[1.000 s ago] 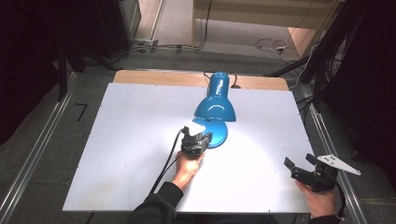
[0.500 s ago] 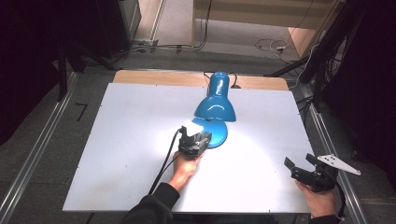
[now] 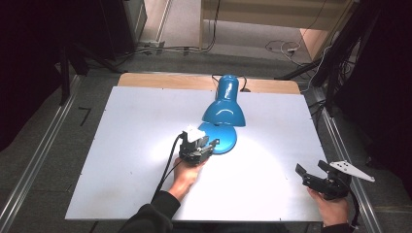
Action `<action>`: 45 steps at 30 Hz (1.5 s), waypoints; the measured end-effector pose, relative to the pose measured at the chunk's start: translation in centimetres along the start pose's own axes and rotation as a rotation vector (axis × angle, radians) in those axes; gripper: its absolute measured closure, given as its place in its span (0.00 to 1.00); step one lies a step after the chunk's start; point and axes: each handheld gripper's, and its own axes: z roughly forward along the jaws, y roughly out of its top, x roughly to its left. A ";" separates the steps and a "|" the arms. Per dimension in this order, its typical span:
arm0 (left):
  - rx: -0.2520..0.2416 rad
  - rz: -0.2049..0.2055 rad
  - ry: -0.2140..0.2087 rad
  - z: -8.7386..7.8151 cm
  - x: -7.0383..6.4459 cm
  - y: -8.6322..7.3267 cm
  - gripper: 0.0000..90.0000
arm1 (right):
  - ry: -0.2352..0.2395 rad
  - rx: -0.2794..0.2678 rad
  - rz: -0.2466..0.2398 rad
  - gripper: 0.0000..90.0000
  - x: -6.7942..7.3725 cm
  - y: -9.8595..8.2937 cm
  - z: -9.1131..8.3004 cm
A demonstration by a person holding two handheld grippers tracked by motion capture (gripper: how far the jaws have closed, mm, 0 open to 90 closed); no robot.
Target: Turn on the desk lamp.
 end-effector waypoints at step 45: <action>-0.006 -0.030 0.075 -4.6 3.2 -0.7 0.30 | 0.006 0.006 0.018 0.05 -0.1 -0.2 -0.2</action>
